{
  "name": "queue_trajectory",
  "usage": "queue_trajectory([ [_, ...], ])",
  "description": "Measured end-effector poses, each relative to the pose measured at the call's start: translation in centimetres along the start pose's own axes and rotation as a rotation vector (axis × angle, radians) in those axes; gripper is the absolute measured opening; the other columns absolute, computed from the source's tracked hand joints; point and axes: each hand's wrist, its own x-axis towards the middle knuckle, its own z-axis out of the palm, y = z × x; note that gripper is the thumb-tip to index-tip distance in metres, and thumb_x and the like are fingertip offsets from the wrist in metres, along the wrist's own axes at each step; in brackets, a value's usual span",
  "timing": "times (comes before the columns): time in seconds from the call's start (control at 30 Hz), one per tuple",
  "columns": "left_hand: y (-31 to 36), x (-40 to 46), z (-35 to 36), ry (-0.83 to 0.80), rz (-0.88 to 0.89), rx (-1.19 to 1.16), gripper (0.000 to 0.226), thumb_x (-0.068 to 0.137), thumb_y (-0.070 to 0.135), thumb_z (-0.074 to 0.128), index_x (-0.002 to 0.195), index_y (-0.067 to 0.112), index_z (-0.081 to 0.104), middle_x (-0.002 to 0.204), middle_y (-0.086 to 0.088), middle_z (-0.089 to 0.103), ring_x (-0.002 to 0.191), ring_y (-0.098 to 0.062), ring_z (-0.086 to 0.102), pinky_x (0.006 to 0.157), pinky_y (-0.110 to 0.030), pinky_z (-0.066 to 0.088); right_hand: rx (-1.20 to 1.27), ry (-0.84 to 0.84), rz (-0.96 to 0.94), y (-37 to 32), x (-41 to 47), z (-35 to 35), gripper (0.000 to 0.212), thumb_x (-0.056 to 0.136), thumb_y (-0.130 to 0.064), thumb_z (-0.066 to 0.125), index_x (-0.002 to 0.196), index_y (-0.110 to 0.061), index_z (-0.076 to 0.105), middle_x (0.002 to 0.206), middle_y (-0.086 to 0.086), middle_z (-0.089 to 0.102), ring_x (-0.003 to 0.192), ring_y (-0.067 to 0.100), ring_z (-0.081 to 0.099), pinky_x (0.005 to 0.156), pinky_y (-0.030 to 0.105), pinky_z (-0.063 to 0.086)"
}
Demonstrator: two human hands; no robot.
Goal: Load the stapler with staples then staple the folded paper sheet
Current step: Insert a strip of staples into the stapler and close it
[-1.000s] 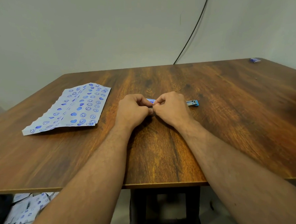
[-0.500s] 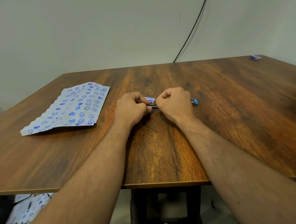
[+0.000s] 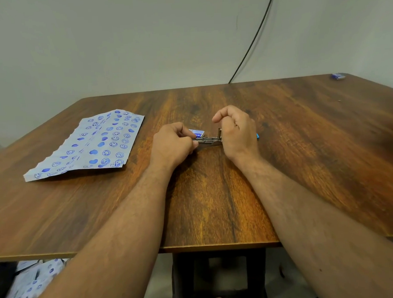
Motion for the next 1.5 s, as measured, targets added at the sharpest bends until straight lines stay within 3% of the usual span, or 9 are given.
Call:
queue_trajectory([
  [0.07, -0.1, 0.0, 0.0, 0.000, 0.001, -0.003, 0.008, 0.076, 0.008, 0.074, 0.081, 0.014, 0.074, 0.065, 0.003, 0.071, 0.055, -0.003, 0.059, 0.047, -0.004, 0.038, 0.024, -0.025, -0.065, 0.2, -0.1, 0.1, 0.030, 0.083, -0.009, 0.037, 0.081, -0.015, 0.066, 0.062, -0.016, 0.050, 0.059, 0.001, 0.048, 0.057, 0.014, 0.035],
  [0.23, -0.2, 0.2, 0.0, -0.008, 0.011, 0.008, 0.009, 0.077, 0.010, 0.075, 0.082, 0.016, 0.074, 0.066, 0.003, 0.071, 0.052, 0.001, 0.059, 0.046, -0.004, 0.038, 0.073, -0.094, -0.118, 0.5, -0.1, 0.2, 0.027, 0.093, -0.006, 0.034, 0.096, -0.021, 0.057, 0.071, -0.007, 0.055, 0.063, 0.015, 0.054, 0.059, 0.035, 0.048],
  [0.37, -0.3, 0.3, 0.1, -0.003, 0.022, 0.013, 0.010, 0.077, 0.010, 0.076, 0.084, 0.017, 0.075, 0.064, 0.004, 0.070, 0.045, 0.006, 0.056, 0.046, -0.004, 0.037, 0.068, -0.175, -0.133, 0.5, -0.2, 0.0, 0.025, 0.098, -0.003, 0.039, 0.104, -0.025, 0.050, 0.086, 0.001, 0.067, 0.062, 0.005, 0.058, 0.064, 0.026, 0.049],
  [0.53, -0.2, 0.2, 0.0, -0.013, 0.037, 0.020, 0.011, 0.077, 0.008, 0.075, 0.086, 0.015, 0.075, 0.064, 0.004, 0.069, 0.046, 0.006, 0.056, 0.045, -0.005, 0.038, 0.082, -0.237, -0.098, 0.0, -0.5, -0.4, 0.012, 0.099, -0.009, 0.052, 0.107, -0.018, 0.049, 0.096, 0.000, 0.072, 0.050, 0.012, 0.067, 0.045, 0.022, 0.052],
  [0.7, -0.1, 0.0, -0.3, -0.025, 0.027, 0.020, 0.013, 0.079, 0.009, 0.075, 0.089, 0.017, 0.075, 0.068, 0.003, 0.071, 0.058, -0.004, 0.063, 0.052, -0.013, 0.043, -0.004, -0.250, -0.049, -0.2, -0.8, -0.6, 0.006, 0.095, -0.014, 0.063, 0.099, -0.018, 0.060, 0.075, 0.001, 0.072, 0.051, 0.012, 0.070, 0.036, 0.025, 0.049],
  [1.0, -0.3, 0.1, -0.1, -0.015, 0.028, 0.016, 0.014, 0.077, 0.010, 0.075, 0.086, 0.021, 0.074, 0.060, 0.006, 0.069, 0.046, 0.006, 0.056, 0.054, -0.017, 0.041, -0.182, -0.290, -0.023, 0.1, -0.3, -0.9, 0.008, 0.092, -0.017, 0.068, 0.091, -0.023, 0.074, 0.064, -0.013, 0.064, 0.049, 0.004, 0.066, 0.042, 0.011, 0.045],
  [1.2, -0.3, 0.1, -0.1, -0.022, 0.022, 0.013, 0.015, 0.077, 0.009, 0.074, 0.086, 0.021, 0.073, 0.064, 0.003, 0.071, 0.056, -0.003, 0.061, 0.057, -0.021, 0.043, -0.168, -0.281, -0.005, 0.4, -0.1, -0.8, 0.014, 0.088, -0.010, 0.071, 0.085, -0.022, 0.077, 0.067, -0.012, 0.064, 0.050, 0.005, 0.062, 0.043, 0.009, 0.042],
  [1.4, -0.4, 0.2, -0.1, -0.024, 0.023, 0.013, 0.014, 0.078, 0.010, 0.075, 0.086, 0.022, 0.073, 0.065, 0.004, 0.072, 0.054, 0.000, 0.061, 0.056, -0.020, 0.043, -0.262, -0.297, -0.061, 0.3, 0.2, -1.2, 0.015, 0.092, -0.021, 0.069, 0.100, -0.020, 0.082, 0.061, -0.022, 0.053, 0.060, 0.004, 0.055, 0.074, 0.032, 0.057],
  [1.5, -0.7, 0.3, 0.0, -0.022, 0.020, 0.005, 0.013, 0.078, 0.012, 0.076, 0.086, 0.022, 0.073, 0.067, 0.003, 0.073, 0.058, -0.005, 0.065, 0.060, -0.022, 0.046, -0.302, -0.290, -0.079, 0.3, 0.0, -0.9, 0.019, 0.093, -0.018, 0.065, 0.104, -0.019, 0.081, 0.063, -0.016, 0.058, 0.069, 0.009, 0.060, 0.081, 0.041, 0.059],
])
